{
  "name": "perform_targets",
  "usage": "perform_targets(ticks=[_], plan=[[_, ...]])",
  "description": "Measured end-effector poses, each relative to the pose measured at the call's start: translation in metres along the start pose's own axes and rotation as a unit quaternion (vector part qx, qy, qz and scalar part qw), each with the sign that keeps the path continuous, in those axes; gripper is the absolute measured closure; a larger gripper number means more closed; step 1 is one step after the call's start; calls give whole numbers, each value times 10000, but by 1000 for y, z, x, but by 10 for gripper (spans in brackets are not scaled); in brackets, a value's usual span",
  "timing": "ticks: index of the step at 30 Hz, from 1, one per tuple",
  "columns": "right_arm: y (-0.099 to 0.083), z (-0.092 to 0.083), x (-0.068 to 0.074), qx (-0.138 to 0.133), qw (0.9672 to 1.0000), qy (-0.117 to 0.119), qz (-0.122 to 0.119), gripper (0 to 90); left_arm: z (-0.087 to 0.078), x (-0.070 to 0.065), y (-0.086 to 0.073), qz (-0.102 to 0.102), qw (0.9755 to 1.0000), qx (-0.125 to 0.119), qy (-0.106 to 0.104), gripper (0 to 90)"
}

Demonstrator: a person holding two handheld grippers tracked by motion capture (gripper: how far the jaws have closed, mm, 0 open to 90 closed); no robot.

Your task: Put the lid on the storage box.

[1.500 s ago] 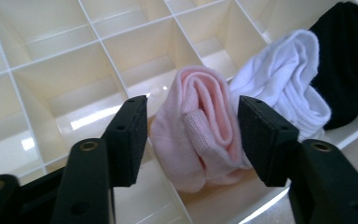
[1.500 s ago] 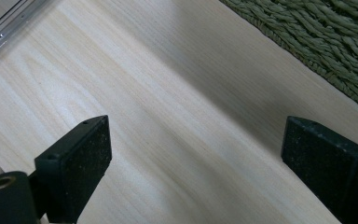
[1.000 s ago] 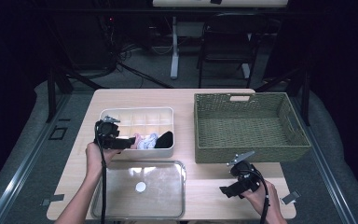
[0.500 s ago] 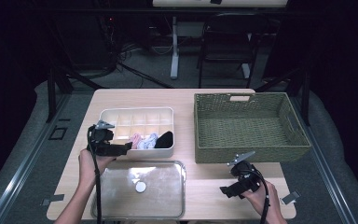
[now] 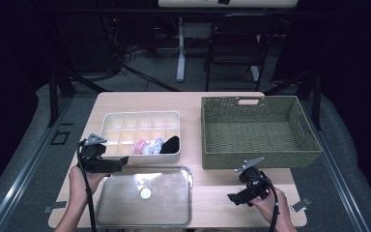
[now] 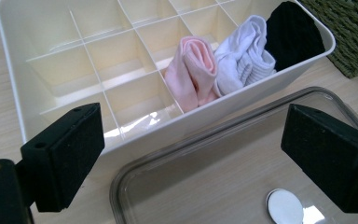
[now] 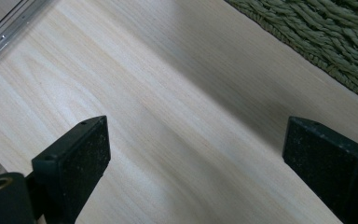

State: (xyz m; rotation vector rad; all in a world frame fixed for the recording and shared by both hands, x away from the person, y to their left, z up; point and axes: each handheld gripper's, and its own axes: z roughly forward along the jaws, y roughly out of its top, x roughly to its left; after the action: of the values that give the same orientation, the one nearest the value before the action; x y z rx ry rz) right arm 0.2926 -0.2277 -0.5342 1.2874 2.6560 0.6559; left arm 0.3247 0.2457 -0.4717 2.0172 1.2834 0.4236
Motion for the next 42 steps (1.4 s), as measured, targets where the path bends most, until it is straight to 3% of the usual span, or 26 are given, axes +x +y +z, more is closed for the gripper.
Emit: perform_targets(ticks=[9,17,19,24,27,28,30,36,42], plan=[[1,-1,1,0,10000,4,-26,67,-10,12,-22,-273,9996,71,3,26],[0,-3,0,-76,10000,1,31,67,-15,28,-44,-559,9981,232,69,50],[0,-4,0,-55,10000,15,20,67,-17,31,-50,-621,9977,252,139,139],[-6,-2,1,23,10000,4,-3,70,-12,40,-67,-715,9948,671,259,358],[-10,-1,2,-65,9999,23,91,74,-5,45,-77,-848,9904,989,462,528],[-9,-3,1,14,10000,0,22,74,-3,47,-80,-936,9887,1074,464,605],[-9,-2,2,-73,10000,4,52,76,2,51,-83,-1031,9866,1183,439,695],[-8,-1,6,-18,10000,66,-7,88,15,58,-88,-1164,9822,1424,387,814],[-8,-1,6,-59,9999,120,64,95,23,55,-89,-1164,9808,1550,217,852]])
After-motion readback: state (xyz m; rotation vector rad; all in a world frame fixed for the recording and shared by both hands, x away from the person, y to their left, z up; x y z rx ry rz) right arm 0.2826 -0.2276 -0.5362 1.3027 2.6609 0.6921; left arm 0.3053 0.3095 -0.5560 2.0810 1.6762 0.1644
